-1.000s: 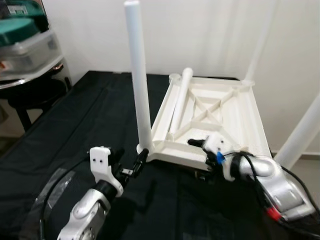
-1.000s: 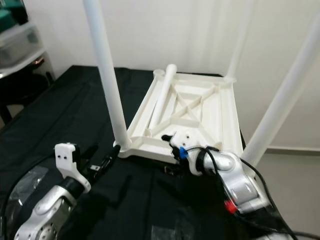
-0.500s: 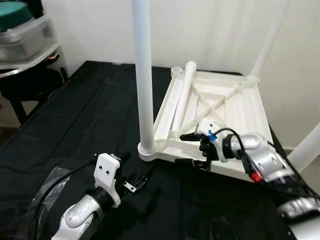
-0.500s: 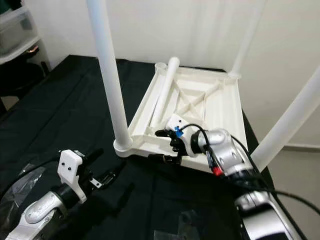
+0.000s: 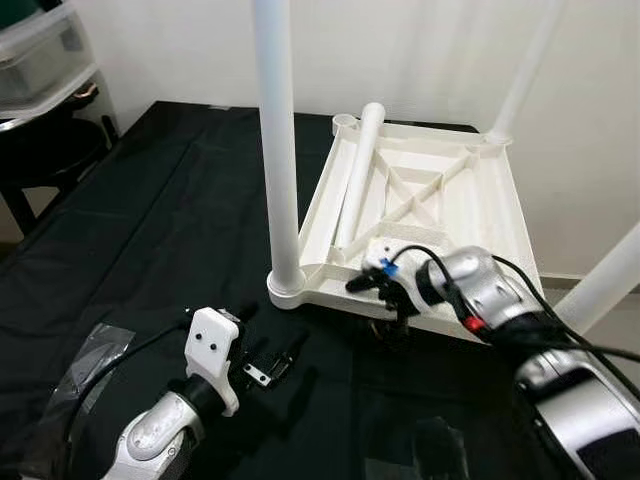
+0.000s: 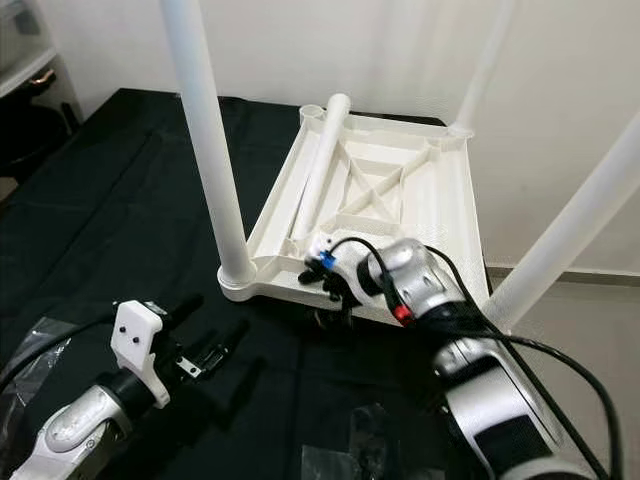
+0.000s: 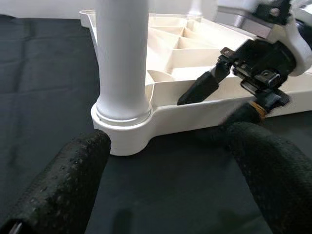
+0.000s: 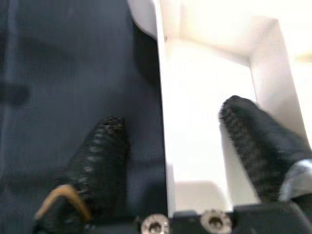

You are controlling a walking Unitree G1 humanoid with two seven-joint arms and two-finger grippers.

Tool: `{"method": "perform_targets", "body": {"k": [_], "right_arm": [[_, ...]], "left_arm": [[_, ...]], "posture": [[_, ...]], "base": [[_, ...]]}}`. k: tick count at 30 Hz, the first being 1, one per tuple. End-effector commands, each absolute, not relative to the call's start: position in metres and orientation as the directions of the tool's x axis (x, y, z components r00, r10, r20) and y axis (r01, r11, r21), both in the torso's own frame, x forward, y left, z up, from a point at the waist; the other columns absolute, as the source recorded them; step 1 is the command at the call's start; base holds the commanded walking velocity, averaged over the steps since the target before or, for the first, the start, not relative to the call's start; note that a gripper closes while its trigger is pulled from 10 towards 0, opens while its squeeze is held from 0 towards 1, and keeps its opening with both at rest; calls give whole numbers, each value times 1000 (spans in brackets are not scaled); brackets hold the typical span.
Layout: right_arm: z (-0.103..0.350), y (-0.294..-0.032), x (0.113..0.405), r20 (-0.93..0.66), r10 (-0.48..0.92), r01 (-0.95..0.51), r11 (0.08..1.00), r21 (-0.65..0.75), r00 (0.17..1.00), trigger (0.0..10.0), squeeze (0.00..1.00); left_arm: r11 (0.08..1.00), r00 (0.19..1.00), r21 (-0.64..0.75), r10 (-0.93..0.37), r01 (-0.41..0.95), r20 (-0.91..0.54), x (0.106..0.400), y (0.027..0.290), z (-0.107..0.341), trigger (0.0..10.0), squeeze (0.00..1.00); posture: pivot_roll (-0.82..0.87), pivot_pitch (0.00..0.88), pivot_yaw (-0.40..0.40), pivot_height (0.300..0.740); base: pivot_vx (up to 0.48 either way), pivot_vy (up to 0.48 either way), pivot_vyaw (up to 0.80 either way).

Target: Building children table

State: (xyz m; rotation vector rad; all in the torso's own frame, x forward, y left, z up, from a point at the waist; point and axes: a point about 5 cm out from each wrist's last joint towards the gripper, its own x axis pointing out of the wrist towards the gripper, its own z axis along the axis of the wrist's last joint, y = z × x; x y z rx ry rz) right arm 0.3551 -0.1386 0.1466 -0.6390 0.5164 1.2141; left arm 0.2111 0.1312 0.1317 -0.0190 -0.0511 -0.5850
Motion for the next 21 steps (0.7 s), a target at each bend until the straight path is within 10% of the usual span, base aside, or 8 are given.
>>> {"method": "perform_targets", "body": {"k": [1,21], "right_arm": [[134,-137,352,-699,667,-963,236,-129,257,0,0],[125,-113,321,-562,788,-965,162,-206,252,0,0]], "left_arm": [[832,831,16,-554,554,57,208,132,134,10000,0],[843,841,9,-538,539,52,211,134,132,10000,0]], "posture": [[-12,142,-60,740],[-27,133,-51,740]], "base": [[0,0,0],[0,0,0]]}}
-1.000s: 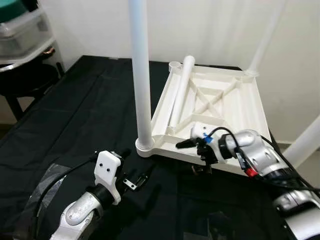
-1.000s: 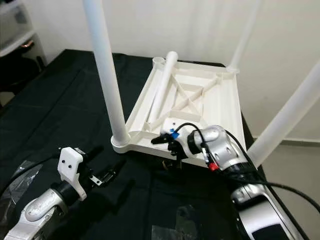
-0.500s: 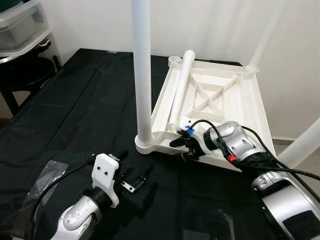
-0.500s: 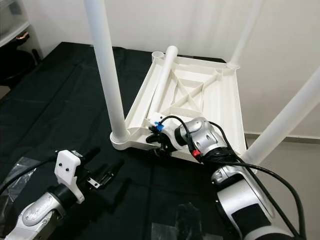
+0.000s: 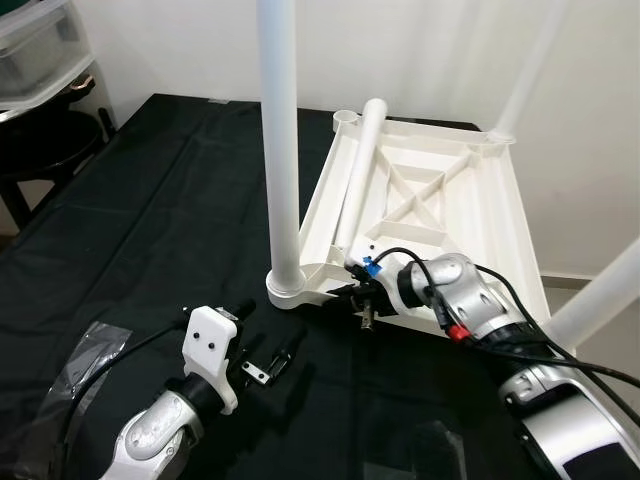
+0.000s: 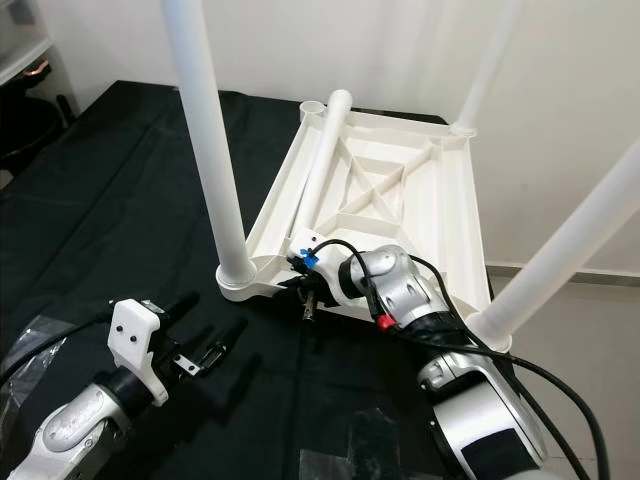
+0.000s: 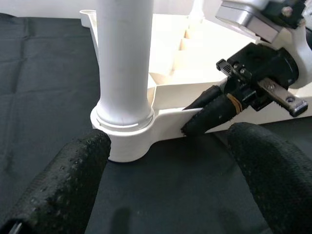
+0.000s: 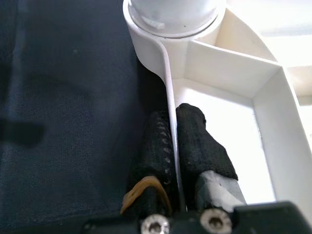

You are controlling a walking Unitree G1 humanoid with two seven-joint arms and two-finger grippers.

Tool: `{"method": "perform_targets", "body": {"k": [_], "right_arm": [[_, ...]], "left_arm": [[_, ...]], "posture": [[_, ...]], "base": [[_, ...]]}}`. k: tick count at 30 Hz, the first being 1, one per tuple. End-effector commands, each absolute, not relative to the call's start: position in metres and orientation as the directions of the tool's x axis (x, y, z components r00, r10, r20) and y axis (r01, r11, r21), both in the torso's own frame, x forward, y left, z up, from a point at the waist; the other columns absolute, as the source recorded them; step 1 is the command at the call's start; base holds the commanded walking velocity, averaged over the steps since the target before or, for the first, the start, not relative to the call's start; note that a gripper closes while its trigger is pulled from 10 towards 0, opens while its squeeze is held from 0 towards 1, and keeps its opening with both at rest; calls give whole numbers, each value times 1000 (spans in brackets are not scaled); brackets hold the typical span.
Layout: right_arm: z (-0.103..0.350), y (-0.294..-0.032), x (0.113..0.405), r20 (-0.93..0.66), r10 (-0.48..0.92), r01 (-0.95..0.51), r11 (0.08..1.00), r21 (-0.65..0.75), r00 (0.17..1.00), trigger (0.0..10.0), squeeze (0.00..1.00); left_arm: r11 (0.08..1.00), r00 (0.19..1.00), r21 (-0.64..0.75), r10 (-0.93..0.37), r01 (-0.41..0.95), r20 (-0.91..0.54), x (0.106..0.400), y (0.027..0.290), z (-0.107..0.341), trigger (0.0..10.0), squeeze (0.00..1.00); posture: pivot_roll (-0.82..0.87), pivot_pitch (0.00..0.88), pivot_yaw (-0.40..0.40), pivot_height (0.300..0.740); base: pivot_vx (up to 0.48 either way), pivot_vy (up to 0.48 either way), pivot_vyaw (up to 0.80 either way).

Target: Building children table

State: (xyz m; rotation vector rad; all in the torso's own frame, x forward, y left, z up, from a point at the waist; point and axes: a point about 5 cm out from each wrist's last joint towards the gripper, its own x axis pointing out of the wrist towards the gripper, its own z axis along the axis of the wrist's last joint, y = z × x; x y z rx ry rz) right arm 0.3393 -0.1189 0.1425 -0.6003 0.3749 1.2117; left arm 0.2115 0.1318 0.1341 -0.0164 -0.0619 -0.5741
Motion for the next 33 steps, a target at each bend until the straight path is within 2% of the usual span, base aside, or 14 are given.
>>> {"method": "perform_targets", "body": {"k": [1,2,4,9,11,14,15,16,19,21,22,24,27,33], "right_arm": [[125,-113,321,-562,788,-965,162,-206,252,0,0],[128,-111,304,-528,830,-971,69,-228,183,0,0],[130,-111,290,-512,853,-979,-5,-203,102,0,0],[132,-118,279,-528,848,-979,-66,-191,46,0,0],[135,-126,276,-550,835,-976,-106,-189,15,0,0],[136,-129,276,-558,830,-975,-118,-190,8,0,0],[138,-131,275,-570,822,-972,-132,-195,3,0,0],[138,-131,275,-570,822,-972,-132,-195,3,0,0],[142,-135,279,-589,808,-962,-158,-221,3,0,0],[142,-135,279,-589,808,-962,-158,-221,3,0,0],[152,-132,287,-577,816,-945,-176,-276,16,0,0],[155,-129,291,-568,823,-938,-178,-298,24,0,0],[160,-119,308,-589,797,-886,-170,-431,133,0,0],[150,-119,320,-655,719,-828,-206,-521,233,0,0]], "left_arm": [[843,841,9,-538,539,52,211,134,132,10000,0],[843,842,8,-538,538,53,212,134,132,10000,0],[856,854,2,-517,518,61,213,137,133,10000,0],[890,889,-27,-451,454,87,216,145,137,10000,0],[949,946,-60,-302,311,119,223,166,141,10000,0],[969,965,-68,-226,236,130,226,177,143,10000,0],[985,980,-77,-140,151,142,228,190,145,10000,0],[985,980,-77,-140,151,142,228,190,145,10000,0],[994,986,-102,55,-40,156,226,224,149,10000,0],[994,986,-102,55,-40,156,226,224,149,10000,0],[980,972,-108,182,-167,146,218,248,149,10000,0],[975,968,-109,209,-195,139,216,252,148,10000,0],[967,964,-118,238,-225,114,212,251,142,10000,0],[968,968,-126,229,-215,107,212,246,141,10000,0]], "posture": [[-27,133,-51,740],[-28,130,-50,740],[-26,126,-48,740],[-26,126,-48,740],[-29,123,-46,740],[-29,123,-46,740],[-29,123,-46,740],[-29,123,-46,740],[-3,120,-51,740],[-3,120,-51,740],[10,119,-53,740],[10,119,-53,740],[17,121,-54,740],[31,129,-55,740]], "base": [[0,0,0],[0,0,0],[0,0,0],[0,0,0],[0,0,0],[0,0,0],[0,0,0],[0,0,0],[0,0,0],[0,0,0],[0,0,0],[0,0,0],[0,0,0],[0,0,0]]}}
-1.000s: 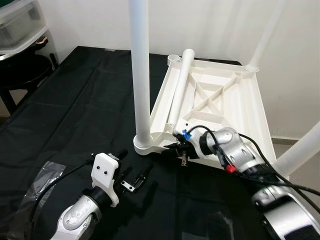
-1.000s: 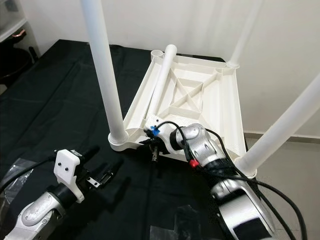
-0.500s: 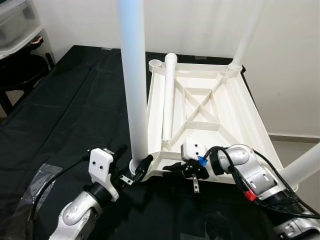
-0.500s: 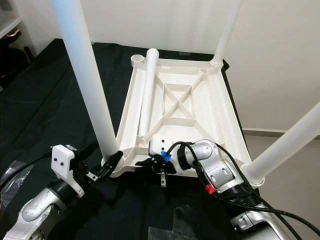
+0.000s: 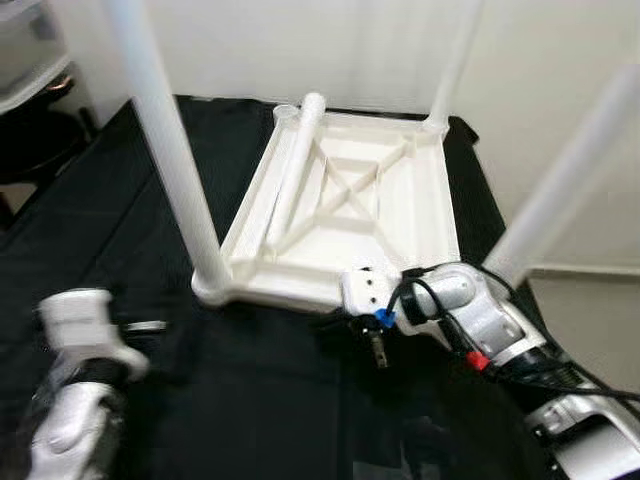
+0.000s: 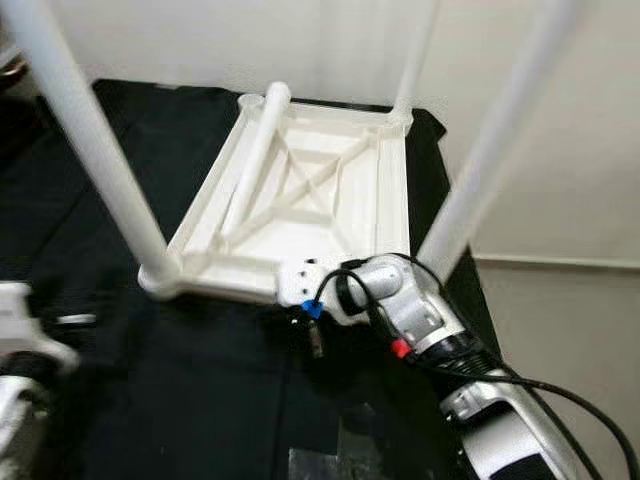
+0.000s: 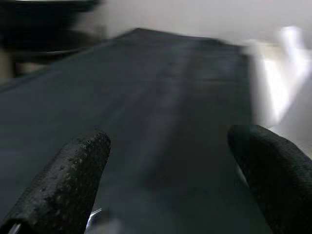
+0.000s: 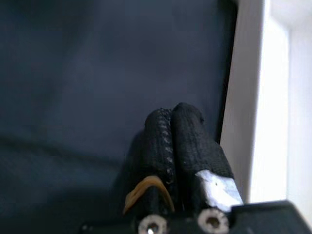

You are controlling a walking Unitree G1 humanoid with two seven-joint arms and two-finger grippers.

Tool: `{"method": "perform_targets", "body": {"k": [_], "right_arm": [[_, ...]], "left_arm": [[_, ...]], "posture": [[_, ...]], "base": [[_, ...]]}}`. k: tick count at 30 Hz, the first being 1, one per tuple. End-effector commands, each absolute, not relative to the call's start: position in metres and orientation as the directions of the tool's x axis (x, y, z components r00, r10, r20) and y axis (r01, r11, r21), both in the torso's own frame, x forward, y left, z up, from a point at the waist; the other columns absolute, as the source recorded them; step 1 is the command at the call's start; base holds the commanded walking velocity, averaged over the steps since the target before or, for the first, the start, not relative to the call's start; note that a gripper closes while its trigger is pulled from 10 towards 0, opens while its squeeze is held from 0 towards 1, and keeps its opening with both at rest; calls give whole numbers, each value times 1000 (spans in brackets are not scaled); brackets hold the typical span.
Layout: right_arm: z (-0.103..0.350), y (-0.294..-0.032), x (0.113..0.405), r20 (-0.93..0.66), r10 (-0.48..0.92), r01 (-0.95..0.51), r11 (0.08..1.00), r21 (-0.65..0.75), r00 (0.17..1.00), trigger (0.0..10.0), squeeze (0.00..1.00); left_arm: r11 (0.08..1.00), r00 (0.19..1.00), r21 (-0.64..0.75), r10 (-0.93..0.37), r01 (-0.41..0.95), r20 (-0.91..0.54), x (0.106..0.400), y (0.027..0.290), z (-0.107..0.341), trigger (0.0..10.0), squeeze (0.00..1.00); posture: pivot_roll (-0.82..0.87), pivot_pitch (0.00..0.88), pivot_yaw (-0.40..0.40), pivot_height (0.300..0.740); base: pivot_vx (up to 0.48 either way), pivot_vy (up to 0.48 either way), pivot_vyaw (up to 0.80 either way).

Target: Building children table

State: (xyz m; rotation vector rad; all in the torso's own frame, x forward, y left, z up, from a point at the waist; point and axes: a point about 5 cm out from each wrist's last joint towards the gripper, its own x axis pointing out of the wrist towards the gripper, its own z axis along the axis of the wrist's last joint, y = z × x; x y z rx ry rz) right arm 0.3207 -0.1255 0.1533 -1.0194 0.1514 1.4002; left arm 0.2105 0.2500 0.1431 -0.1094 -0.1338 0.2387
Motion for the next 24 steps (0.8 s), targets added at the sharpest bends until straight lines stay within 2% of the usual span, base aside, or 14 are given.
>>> {"method": "perform_targets", "body": {"k": [1,9,16,17,19,20,21,22,24], "right_arm": [[148,-122,321,-669,703,-822,-218,-526,242,0,0],[138,-144,318,-712,664,-862,-202,-464,228,0,0],[138,-147,315,-704,683,-888,-185,-421,192,0,0],[146,-147,318,-684,702,-896,-152,-416,199,10000,0],[157,-145,321,-649,737,-907,-122,-403,189,10000,0],[175,-141,326,-574,799,-921,-71,-383,177,10000,0],[191,-138,329,-504,848,-934,-33,-357,163,10000,59],[207,-135,330,-445,886,-943,-30,-332,129,10000,851],[216,-134,331,-413,905,-947,-35,-319,106,10000,851]], "left_arm": [[969,968,-127,226,-212,106,212,246,141,10000,0],[967,970,-140,225,-211,92,211,245,140,10000,0],[971,975,-147,202,-188,88,213,240,140,10000,0],[975,981,-146,179,-166,78,213,233,138,10000,0],[979,986,-139,157,-148,59,210,226,134,10000,0],[983,990,-131,137,-132,29,205,218,128,10000,0],[986,993,-121,119,-118,2,201,211,124,10000,0],[990,996,-103,90,-92,-21,195,202,119,10000,0],[993,997,-93,71,-74,-33,192,196,117,10000,0]], "posture": [[31,129,-55,740],[30,140,-50,740],[25,140,-46,740],[23,141,-41,740],[22,143,-38,740],[22,143,-38,740],[22,143,-38,740],[24,147,-37,740],[24,147,-37,740]], "base": [[0,0,0],[0,0,0],[0,0,0],[0,0,0],[0,0,0],[0,0,0],[0,0,0],[0,0,0],[0,0,0]]}}
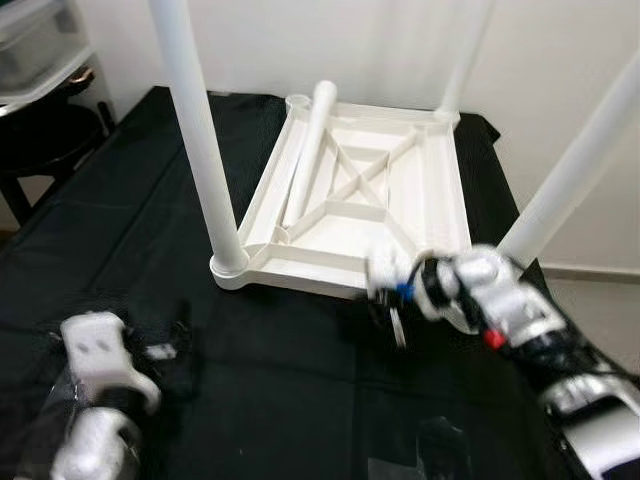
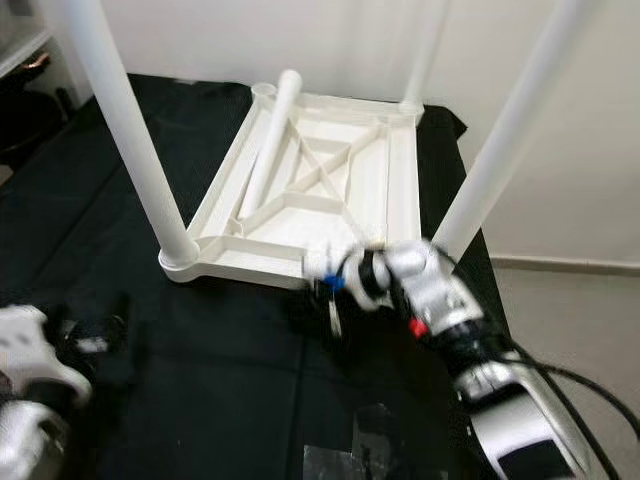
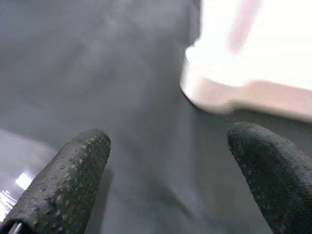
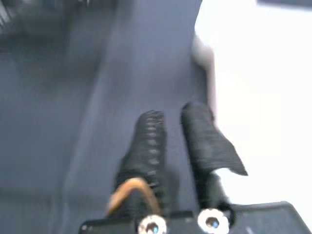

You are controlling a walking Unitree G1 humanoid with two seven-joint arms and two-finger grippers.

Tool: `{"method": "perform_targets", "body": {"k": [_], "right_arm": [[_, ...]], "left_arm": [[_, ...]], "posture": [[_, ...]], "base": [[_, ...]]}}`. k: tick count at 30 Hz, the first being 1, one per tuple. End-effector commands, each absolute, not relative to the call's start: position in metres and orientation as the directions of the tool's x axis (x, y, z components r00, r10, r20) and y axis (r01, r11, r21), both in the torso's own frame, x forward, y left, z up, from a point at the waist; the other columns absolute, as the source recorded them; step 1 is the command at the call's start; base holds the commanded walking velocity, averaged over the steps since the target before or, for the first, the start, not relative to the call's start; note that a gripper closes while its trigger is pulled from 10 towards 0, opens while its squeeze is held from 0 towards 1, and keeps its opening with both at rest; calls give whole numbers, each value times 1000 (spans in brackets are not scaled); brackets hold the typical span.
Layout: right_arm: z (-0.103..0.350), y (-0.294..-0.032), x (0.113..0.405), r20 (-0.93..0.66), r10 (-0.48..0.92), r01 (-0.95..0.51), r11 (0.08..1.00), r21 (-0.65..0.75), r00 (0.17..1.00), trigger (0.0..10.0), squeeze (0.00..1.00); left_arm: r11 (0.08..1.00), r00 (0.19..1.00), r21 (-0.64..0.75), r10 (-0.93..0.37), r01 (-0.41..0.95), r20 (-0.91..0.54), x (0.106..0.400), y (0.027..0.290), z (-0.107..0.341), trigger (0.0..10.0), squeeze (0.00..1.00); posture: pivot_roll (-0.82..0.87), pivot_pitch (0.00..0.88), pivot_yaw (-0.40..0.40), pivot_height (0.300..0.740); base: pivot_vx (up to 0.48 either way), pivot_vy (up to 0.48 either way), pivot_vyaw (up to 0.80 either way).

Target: Building children table

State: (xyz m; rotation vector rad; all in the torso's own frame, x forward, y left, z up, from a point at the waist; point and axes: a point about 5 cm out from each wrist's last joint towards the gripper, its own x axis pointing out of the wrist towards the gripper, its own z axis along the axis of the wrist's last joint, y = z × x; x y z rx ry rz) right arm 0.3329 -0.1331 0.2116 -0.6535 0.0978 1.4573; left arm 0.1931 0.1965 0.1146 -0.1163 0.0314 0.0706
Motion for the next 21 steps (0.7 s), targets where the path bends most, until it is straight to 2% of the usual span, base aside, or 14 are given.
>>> {"method": "perform_targets", "body": {"k": [1,4,7,8,12,15,16,18,19,20,21], "right_arm": [[224,-135,329,-439,897,-946,-93,-311,57,10000,1000],[224,-137,329,-481,876,-940,-124,-318,47,10000,1000],[208,-136,330,-616,784,-919,-181,-350,80,10000,1000],[208,-136,330,-616,784,-919,-181,-350,80,10000,1000],[190,-137,327,-730,680,-918,-250,-307,59,10000,1000],[184,-138,327,-757,650,-922,-247,-298,71,10000,1000],[180,-138,331,-777,619,-921,-230,-314,111,10000,1000],[180,-138,331,-777,619,-921,-230,-314,111,10000,1000],[175,-130,346,-765,589,-910,-116,-397,259,10000,51],[175,-130,346,-765,589,-910,-116,-397,259,10000,51],[175,-127,350,-756,586,-907,-82,-414,292,10000,0]], "left_arm": [[996,999,-74,40,-43,-37,190,189,116,10000,0],[997,999,-71,37,-39,-35,191,189,116,10000,0],[998,999,-59,25,-27,-26,196,188,116,10000,0],[998,999,-59,25,-27,-26,196,188,116,10000,0],[999,1000,-44,9,-10,-20,198,185,117,10000,0],[999,1000,-46,8,-9,-20,197,185,117,10000,0],[999,1000,-48,8,-9,-20,198,185,117,10000,0],[999,1000,-48,8,-9,-20,198,185,117,10000,0],[999,1000,-42,6,-7,-18,198,184,118,10000,0],[999,1000,-42,6,-7,-18,198,184,118,10000,0],[999,1000,-37,6,-7,-16,198,183,118,10000,0]], "posture": [[25,149,-45,740],[24,148,-47,740],[17,145,-50,740],[17,145,-50,740],[19,146,-52,740],[19,146,-52,740],[13,144,-54,740],[13,144,-54,740],[12,143,-55,740],[12,143,-55,740],[12,143,-55,740]], "base": [[0,0,0],[0,0,0],[0,0,0],[0,0,0],[0,0,0],[0,0,0],[0,0,0],[0,0,0],[0,0,0],[0,0,0],[0,0,0]]}}
